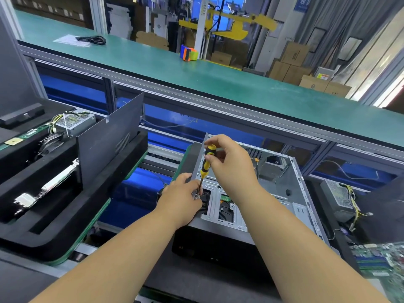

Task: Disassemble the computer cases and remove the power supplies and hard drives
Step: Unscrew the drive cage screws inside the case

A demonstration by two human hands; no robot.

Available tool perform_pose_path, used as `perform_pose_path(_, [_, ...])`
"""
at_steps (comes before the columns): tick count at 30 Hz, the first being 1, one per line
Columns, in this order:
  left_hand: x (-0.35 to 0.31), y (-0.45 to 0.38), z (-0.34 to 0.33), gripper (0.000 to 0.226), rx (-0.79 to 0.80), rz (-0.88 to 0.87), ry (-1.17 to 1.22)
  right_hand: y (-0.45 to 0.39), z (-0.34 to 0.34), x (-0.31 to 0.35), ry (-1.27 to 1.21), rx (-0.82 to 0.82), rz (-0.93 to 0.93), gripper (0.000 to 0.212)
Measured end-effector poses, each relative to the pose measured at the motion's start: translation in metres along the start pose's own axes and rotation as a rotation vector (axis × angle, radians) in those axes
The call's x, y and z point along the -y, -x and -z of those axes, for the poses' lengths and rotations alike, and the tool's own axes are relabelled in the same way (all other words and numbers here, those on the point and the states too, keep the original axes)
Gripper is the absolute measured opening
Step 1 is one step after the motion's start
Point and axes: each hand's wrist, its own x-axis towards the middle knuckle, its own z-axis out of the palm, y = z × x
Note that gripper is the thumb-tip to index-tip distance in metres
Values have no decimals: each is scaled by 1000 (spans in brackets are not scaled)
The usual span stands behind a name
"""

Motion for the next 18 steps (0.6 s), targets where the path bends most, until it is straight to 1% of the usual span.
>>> perform_pose_path(2, [-1,0,0,19,9,8,6,0,0,1,-11,29,2,32])
perform_pose_path(5, [0,1,1,19,12,10,7,2,-3,-1,42,22,26,27])
perform_pose_path(9, [-1,1,1,18,10,5,15,5,-7,-4,66,-57,82,16])
perform_pose_path(12, [-1,1,1,18,12,7,7,4,-9,-5,123,-109,142,20])
perform_pose_path(15, [0,0,0,18,9,4,16,3,-10,-4,111,-132,110,19])
perform_pose_path(18, [0,0,0,18,5,2,20,1,-7,-3,124,-111,84,18])
